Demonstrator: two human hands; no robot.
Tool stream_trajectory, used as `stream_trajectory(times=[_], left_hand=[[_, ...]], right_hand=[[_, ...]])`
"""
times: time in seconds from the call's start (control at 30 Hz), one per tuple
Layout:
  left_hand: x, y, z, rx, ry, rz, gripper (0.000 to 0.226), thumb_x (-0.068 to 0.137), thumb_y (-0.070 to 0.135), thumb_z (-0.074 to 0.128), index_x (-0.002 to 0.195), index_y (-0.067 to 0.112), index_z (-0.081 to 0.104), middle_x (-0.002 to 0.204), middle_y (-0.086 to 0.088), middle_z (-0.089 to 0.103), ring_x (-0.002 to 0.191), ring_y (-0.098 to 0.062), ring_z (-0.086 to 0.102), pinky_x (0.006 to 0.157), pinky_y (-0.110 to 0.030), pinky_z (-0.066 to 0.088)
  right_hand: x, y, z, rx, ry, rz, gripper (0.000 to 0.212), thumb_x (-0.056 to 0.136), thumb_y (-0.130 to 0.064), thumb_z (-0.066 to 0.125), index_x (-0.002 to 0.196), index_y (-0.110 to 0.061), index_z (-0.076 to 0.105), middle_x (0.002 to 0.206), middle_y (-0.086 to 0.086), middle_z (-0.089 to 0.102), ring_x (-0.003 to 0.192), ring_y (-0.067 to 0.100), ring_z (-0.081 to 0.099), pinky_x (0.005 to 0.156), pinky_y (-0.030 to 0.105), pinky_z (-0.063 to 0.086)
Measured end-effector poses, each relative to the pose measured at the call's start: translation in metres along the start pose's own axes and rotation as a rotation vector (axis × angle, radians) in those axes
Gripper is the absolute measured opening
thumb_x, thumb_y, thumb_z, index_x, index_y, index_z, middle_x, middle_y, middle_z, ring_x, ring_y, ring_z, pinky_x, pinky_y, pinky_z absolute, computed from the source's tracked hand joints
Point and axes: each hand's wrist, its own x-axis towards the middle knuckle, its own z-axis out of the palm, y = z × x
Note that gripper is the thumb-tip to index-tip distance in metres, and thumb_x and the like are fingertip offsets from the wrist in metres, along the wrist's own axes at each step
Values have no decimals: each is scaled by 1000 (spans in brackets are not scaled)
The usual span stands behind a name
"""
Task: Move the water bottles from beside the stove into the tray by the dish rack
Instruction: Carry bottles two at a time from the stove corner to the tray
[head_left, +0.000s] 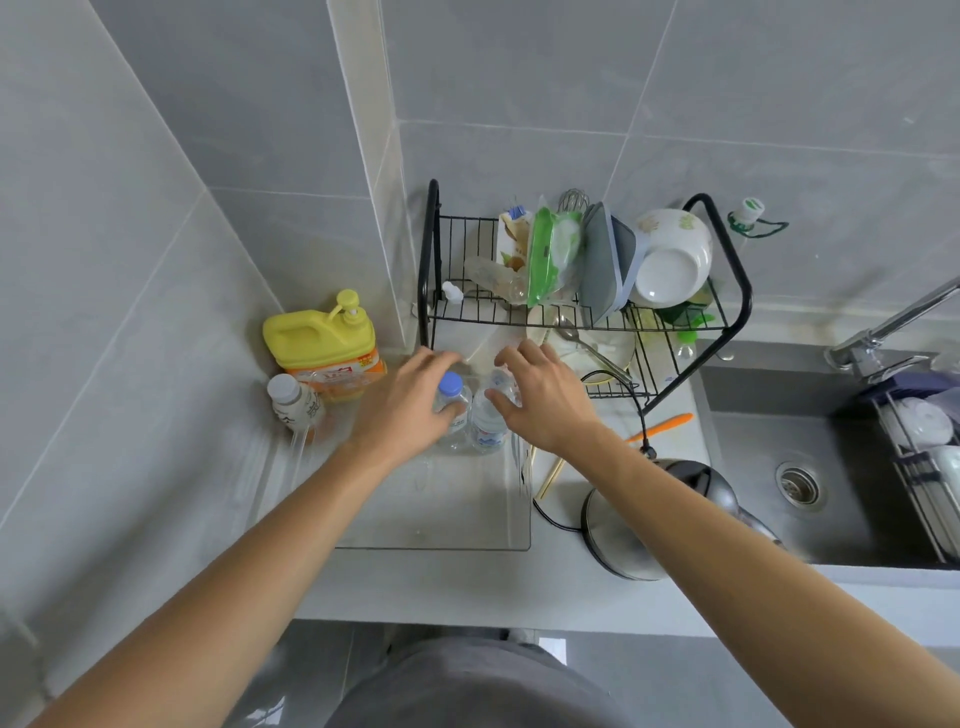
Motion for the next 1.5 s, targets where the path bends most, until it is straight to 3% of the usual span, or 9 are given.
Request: stream_trajectory(times=[0.13,0.27,0.43,0.53,0.7,0.87,1.13,1.27,1.5], left_hand=[[-14,15,-10,-9,172,93,43,97,31,68,137,16,64,134,2,63,121,-24,64,80,-45,61],[-3,48,-12,-64,290,274,39,99,28,67,136,14,67,137,-3,64,124,-27,60,92,-46,58],[7,123,7,15,176,467,60,99,48,54,155,29,49,167,-5,41,153,-30,35,115,-53,39],[-4,183,26,-2,118,606,65,96,51,51,157,29,47,169,-6,38,156,-31,32,118,-56,38],[-47,305,61,-25,31,880,71,96,53,52,162,31,39,170,-6,35,159,-30,26,124,-53,30],[-126,443,108,-37,-85,1120,74,97,55,50,165,30,35,170,-8,32,161,-32,23,128,-58,25],[-339,660,186,-77,-196,1530,76,98,57,53,166,29,34,171,-12,33,160,-37,26,128,-55,28],[-430,736,208,-106,-261,1687,76,99,61,43,167,29,32,172,-13,30,162,-36,20,130,-54,23],[-538,849,252,-131,-350,1832,76,100,64,37,168,32,28,174,-12,29,164,-34,16,132,-52,17]], right_hand=[[-29,11,-22,-15,124,81,40,99,-45,63,129,-18,62,119,4,62,113,32,57,96,49,50],[-77,28,-52,-71,315,229,42,100,-49,57,130,-20,63,127,3,63,123,30,54,107,49,45],[-165,54,-84,-99,394,478,59,101,-55,48,153,-28,49,158,5,50,150,31,38,125,55,29],[-232,68,-97,-102,420,647,64,103,-55,47,162,-32,39,169,5,37,158,30,28,131,55,20],[-363,90,-112,-134,533,921,69,104,-53,50,166,-32,30,173,4,30,158,28,26,129,52,24],[-520,107,-116,-125,636,1207,72,101,-54,45,167,-32,28,174,4,28,161,27,23,132,50,16],[-800,99,-107,-149,744,1653,78,98,-58,42,169,-37,18,178,2,17,164,25,13,134,49,9],[-906,80,-104,-164,801,1832,76,99,-56,46,168,-36,22,177,4,19,163,28,15,133,51,12],[-1035,87,-94,-173,831,2043,76,100,-61,37,169,-36,17,178,2,16,164,28,12,134,49,10]])
